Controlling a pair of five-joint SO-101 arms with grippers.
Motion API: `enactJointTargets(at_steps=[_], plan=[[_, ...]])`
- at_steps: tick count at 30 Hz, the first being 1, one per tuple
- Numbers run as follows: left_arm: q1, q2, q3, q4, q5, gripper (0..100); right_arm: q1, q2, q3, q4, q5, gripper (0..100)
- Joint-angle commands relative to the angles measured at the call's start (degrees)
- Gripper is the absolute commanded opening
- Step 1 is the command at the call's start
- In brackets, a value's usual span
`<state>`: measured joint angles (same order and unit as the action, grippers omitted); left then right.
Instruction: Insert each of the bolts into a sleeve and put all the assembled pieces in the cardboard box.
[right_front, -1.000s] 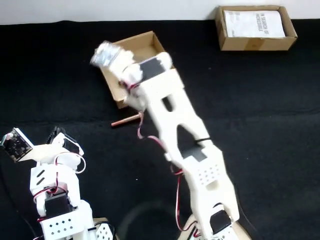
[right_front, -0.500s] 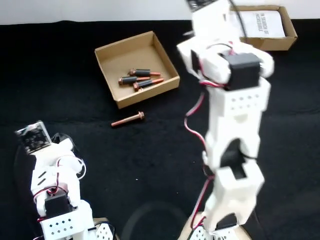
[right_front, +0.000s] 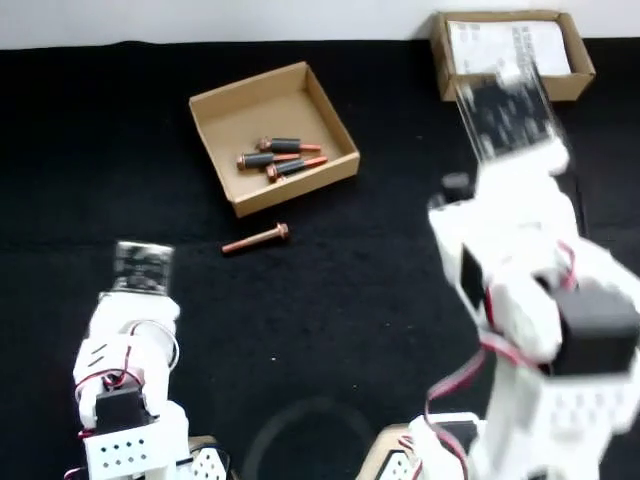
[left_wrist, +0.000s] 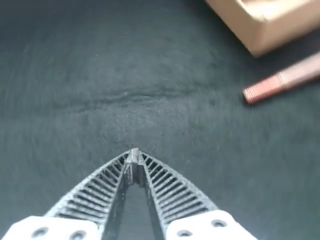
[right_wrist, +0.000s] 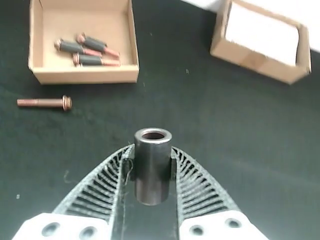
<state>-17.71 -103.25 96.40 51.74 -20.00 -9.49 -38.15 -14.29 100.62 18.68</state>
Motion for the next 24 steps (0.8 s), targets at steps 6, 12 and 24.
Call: enactJointTargets(at_steps=[6,12,24], plan=[[11.9,-0.7,-11.8,14.2,-29.5,1,5.0,-21.3,21.5,-1.0,-0.5,0.8],[18.8,0.2,-20.4,22.4,-38.9,1,5.0,-32.2,33.4,-4.4,-0.5,0.8],[24.5,56.3,-62.1,34.8,-28.7,1,5.0,-37.8,39.1,-4.1,-0.7,0.8]])
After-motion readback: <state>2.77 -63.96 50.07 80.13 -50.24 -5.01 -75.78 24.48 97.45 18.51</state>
